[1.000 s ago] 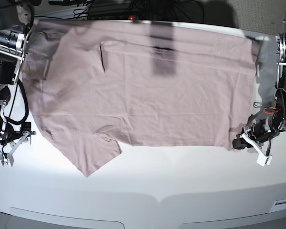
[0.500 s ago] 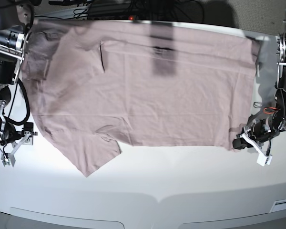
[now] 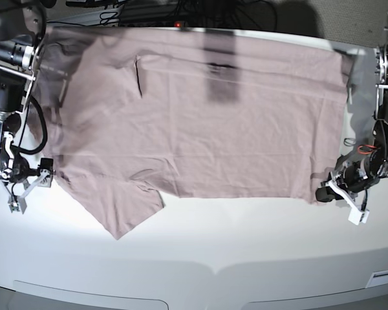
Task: Fold the T-shirt properly
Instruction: 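Slide the right gripper along the hem near the sleeve and pinch it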
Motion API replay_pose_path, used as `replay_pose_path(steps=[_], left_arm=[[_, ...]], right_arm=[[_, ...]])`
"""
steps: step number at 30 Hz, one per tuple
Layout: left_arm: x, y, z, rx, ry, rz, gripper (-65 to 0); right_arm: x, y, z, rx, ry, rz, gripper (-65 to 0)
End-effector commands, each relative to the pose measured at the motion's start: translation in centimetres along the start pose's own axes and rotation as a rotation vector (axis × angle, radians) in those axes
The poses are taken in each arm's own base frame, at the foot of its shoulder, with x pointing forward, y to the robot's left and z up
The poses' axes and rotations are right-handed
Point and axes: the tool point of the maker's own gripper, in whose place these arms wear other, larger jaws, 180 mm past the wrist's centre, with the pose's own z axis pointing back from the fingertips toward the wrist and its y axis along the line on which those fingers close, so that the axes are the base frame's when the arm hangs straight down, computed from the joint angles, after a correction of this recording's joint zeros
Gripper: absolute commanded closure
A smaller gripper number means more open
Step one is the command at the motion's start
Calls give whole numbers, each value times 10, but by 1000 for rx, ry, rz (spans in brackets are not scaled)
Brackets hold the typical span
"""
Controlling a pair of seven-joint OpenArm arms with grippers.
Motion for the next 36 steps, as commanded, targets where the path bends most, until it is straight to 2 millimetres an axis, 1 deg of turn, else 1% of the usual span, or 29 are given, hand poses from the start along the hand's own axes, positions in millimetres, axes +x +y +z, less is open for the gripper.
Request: replay_pose_path(steps=[1,4,7,9,14,16,26,32,36], left_arm=[[30,-2,5,-13,-67,-22,0],[30,-2,5,-12,-66,-22,0],[30,-2,5,-12,-66,-22,0],[30,-2,5,-13,-67,-22,0],[30,-2,5,-12,-67,-22,0],[30,-2,5,-12,-67,-22,0],[30,-2,5,-12,-67,-22,0],[30,-2,5,-12,-67,-22,0],[30,-2,5,-12,-66,-22,0]], right_arm=[[18,-13,5,-20,-51,-14,-481],[2,-11,-7,-4,-34,-42,-481],[-6,-10,-13,8,-30,-55,-481],[-9,-6,-15,33,-27,-50,-481],[-5,21,-12,186,-46,-105,-481],[-1,27,-10,222,-60,-124,-481],[-4,31,-9,243,-35,-110,-481],[3,50,-3,353,-58,-166,-481],[5,46,-2,351,-69,-171,-481]])
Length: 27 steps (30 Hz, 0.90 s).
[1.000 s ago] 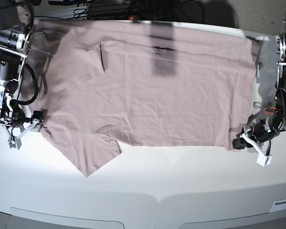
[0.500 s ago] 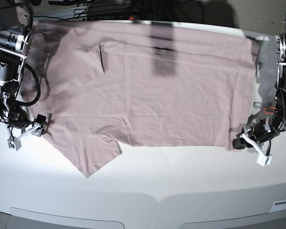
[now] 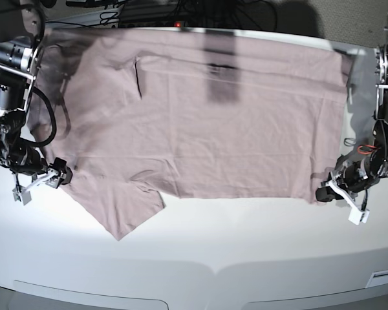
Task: Fold the T-shirt properly
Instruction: 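Slide the right gripper along the hem near the sleeve and pinch it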
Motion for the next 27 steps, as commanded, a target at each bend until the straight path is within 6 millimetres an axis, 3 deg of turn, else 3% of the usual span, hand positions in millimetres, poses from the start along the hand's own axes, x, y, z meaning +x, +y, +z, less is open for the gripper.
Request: replay_pose_path(steps=[1,13,19,27], left_arm=[[30,-2,5,-12,-68,-23,0],[30,-2,5,-12,-68,-22,0],[30,-2,5,-13,-69,-22,0],[30,-2,5,-12,-68,-22,0]], right_arm=[[21,-7,11,-13,-45,16,-481],[32,-35,29,-88,-73,35,-479],[-7,-28,14,-120,124,106,-463],[-20,-8,5,-62,184,118,-463]])
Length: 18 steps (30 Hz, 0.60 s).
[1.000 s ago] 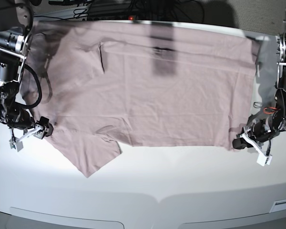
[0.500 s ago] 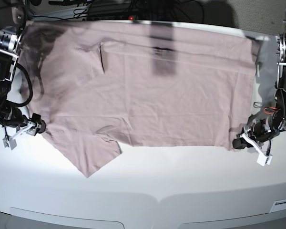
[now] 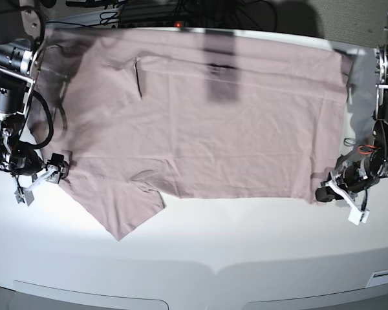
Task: Fold the T-shirt properly
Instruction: 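Slide the right gripper along the hem near the sleeve and pinch it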
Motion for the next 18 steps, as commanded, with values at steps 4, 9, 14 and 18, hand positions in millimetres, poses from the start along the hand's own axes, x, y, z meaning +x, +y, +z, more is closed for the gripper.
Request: replay_pose_path(steps=[4,9,14,18], left_arm=[[31,-2,5,-12,-70,-22,0],[30,-2,5,-12,-68,-22,0],[30,-2,5,-12,-68,-22,0],[30,-2,5,-12,-69,-22,0]], right_arm=[[-3,12,4,66,50,-28,-463],[-3,14,4,81,51,-37,-462],[-3,14,4,80,52,-37,-440],[-3,14,4,80,52,-36,-352]])
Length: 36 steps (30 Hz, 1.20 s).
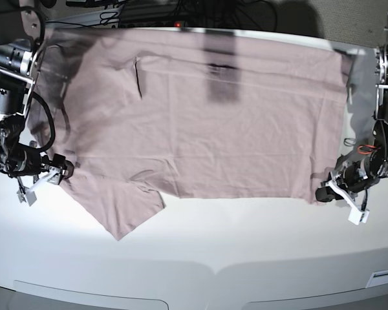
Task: Fold the T-shirt properly
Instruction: 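Slide the right gripper along the hem near the sleeve and pinch it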
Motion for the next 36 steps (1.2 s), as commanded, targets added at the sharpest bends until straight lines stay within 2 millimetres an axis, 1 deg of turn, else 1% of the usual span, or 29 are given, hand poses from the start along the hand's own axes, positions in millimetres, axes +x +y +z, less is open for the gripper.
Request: replay_pose_path(steps=[1,4,5,6,7,10,12,17,18,20,22,27,30,36], left_arm=[[30,-2,5,-12,-68,-22,0],[30,-2,5,-12,-68,-22,0],[30,-2,5,-12,-68,-22,0],[30,-2,5,-12,-68,-22,0],[30,-2,5,-12,-68,-22,0],[30,-2,5,-12,-69,-22,0],[31,-2,5,-12,-73,-22,0],[32,-2,5,-12,-76,-23,0],[33,-2,5,-12,-83,-22,0],[43,-3,6,-13,-140,-22,0],[47,-3,7,-13,-159,-23,0],[41,-2,6,-8,-123,-35,0],[37,0,6,5,-101,-61,0],[38,0,5,4,-105,-61,0]], right_arm=[[1,0,3,1,21,11,-302],[-1,0,3,1,29,11,-119],[-1,0,3,1,30,11,-70],[-1,0,4,1,30,11,-38],[0,0,4,1,28,11,-24],[1,0,4,1,21,11,-24],[2,0,4,0,17,11,0],[3,-2,4,-2,8,11,0],[5,-2,4,-3,0,12,0],[8,-2,4,-4,-18,13,0],[9,-2,4,-4,-20,13,0],[11,-2,4,-4,-32,13,0],[17,-2,5,-4,-64,14,0],[29,-6,9,-36,-86,41,0]])
